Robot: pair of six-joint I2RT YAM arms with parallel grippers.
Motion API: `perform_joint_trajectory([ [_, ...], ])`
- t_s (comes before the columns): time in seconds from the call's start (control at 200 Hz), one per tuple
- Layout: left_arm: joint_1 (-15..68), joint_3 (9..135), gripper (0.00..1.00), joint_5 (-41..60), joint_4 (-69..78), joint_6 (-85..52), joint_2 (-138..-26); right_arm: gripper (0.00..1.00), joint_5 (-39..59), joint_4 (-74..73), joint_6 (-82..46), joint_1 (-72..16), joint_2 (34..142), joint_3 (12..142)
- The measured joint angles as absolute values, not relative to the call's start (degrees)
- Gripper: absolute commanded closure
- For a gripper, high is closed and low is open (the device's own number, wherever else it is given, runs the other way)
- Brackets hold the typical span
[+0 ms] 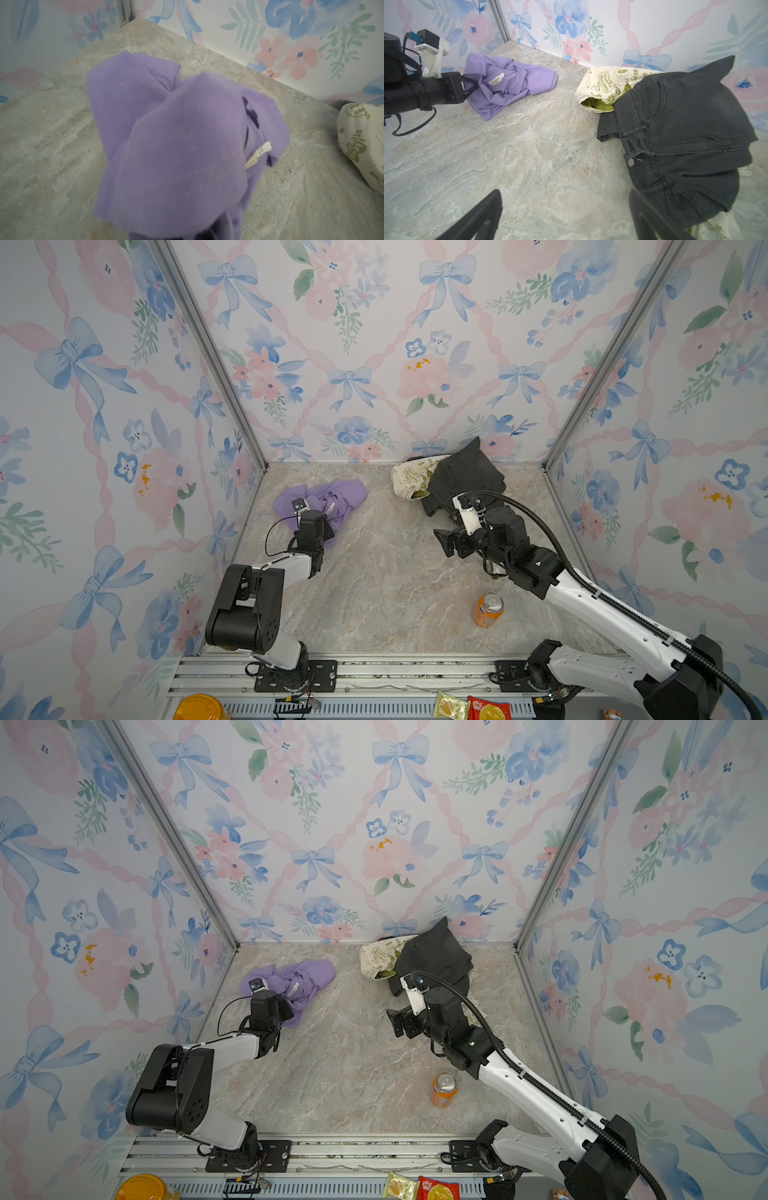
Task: Pick out a specific cloth from the pile
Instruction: 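Lower the T-shirt onto the table with the left gripper and open it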
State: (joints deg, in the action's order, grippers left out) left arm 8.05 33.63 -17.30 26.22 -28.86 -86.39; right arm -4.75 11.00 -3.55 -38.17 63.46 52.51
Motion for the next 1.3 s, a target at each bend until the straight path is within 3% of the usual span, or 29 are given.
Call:
perform_joint_trajectory([
  [0.07,9.43,30.46,0.58,-16.88,26.5,-29.76,-83.13,0.03,-4.75,11.29,-3.55,-38.17,63.51,52.47],
  [0.175,10.13,26.92,0.2,-15.66,26.44,-30.89,-76.49,0.03,-4.73,11.77,-3.53,-38.17,63.55,52.34],
  [0.26,10.15,26.37,0.03,-15.07,26.24,-31.73,-70.17,0.03,-4.73,12.01,-3.38,-38.17,63.55,52.07],
  [0.39,10.55,27.83,0.02,-15.11,27.22,-31.11,-60.88,0.03,-4.54,12.19,-3.36,-37.95,63.51,52.03],
  [0.505,10.7,32.49,0.02,-14.96,28.23,-29.71,-59.94,0.03,-4.47,11.75,-3.38,-37.87,62.54,51.13],
  [0.895,6.52,49.04,0.02,-3.99,28.69,-28.84,-84.86,0.03,-4.32,12.05,-3.38,-37.85,58.5,50.04],
  [1.1,5.1,47.16,0.02,-0.23,28.84,-31.57,-91.0,0.03,-4.32,12.43,-3.38,-37.76,57.28,49.58],
  [1.295,6.42,37.63,0.02,1.15,32.05,-33.52,-92.55,0.03,-4.34,12.69,-3.4,-37.5,57.34,49.47],
])
